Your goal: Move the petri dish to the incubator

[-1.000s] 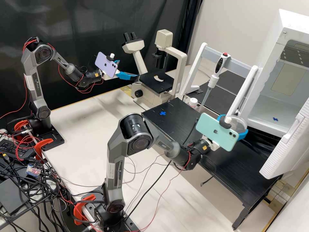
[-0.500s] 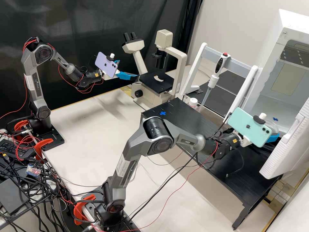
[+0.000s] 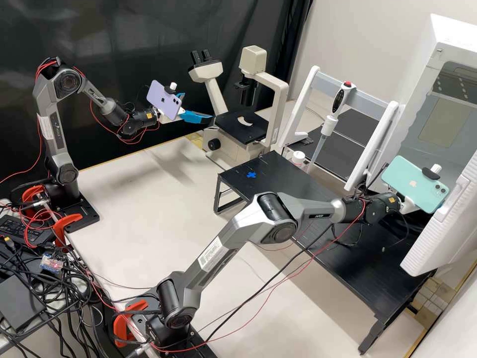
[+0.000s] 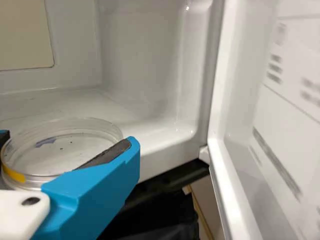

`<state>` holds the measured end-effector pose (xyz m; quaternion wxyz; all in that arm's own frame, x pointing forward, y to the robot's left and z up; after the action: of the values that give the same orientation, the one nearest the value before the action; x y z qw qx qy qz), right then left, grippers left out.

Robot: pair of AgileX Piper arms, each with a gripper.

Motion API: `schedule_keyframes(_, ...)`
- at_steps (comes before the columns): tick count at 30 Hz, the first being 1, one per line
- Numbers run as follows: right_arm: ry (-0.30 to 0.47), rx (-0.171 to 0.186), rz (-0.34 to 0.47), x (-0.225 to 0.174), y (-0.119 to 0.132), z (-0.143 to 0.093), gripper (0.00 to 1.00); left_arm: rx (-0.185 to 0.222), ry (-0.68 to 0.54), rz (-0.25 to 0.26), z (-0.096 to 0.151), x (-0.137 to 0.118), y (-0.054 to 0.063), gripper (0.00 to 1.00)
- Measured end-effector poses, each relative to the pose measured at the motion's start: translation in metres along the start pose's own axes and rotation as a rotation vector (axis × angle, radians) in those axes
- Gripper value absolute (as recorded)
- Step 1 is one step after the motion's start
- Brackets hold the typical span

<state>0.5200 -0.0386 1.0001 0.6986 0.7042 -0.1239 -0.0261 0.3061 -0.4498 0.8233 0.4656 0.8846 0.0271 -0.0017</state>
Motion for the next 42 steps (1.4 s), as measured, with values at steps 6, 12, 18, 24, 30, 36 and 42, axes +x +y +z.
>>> schedule_keyframes(6, -0.011, -0.009, 0.001, 0.012, -0.006, -0.008, 0.0, 0.0, 0.0, 0.0, 0.0, 0.0, 0.0, 1.0)
schedule_keyframes(12, -0.012, -0.004, -0.002, 0.019, -0.013, -0.012, 0.0, 0.0, 0.0, 0.0, 0.0, 0.0, 0.0, 1.0)
schedule_keyframes(18, -0.005, -0.012, -0.012, 0.022, -0.02, -0.015, 0.0, 0.0, 0.0, 0.0, 0.0, 0.0, 0.0, 1.0)
schedule_keyframes(24, -0.003, -0.012, -0.014, 0.023, -0.021, -0.016, 1.0, 0.0, 0.0, 0.0, 0.0, 0.0, 0.0, 1.0)
schedule_keyframes(30, -0.009, -0.032, -0.022, 0.023, -0.024, -0.014, 1.0, 0.0, 0.0, 0.0, 0.0, 0.0, 0.0, 1.0)
schedule_keyframes(36, -0.016, -0.023, -0.051, 0.02, -0.033, -0.007, 1.0, 0.0, 0.0, 0.0, 0.0, 0.0, 0.0, 1.0)
schedule_keyframes(42, -0.002, -0.021, -0.069, 0.009, -0.033, -0.006, 1.0, 0.0, 0.0, 0.0, 0.0, 0.0, 0.0, 1.0)
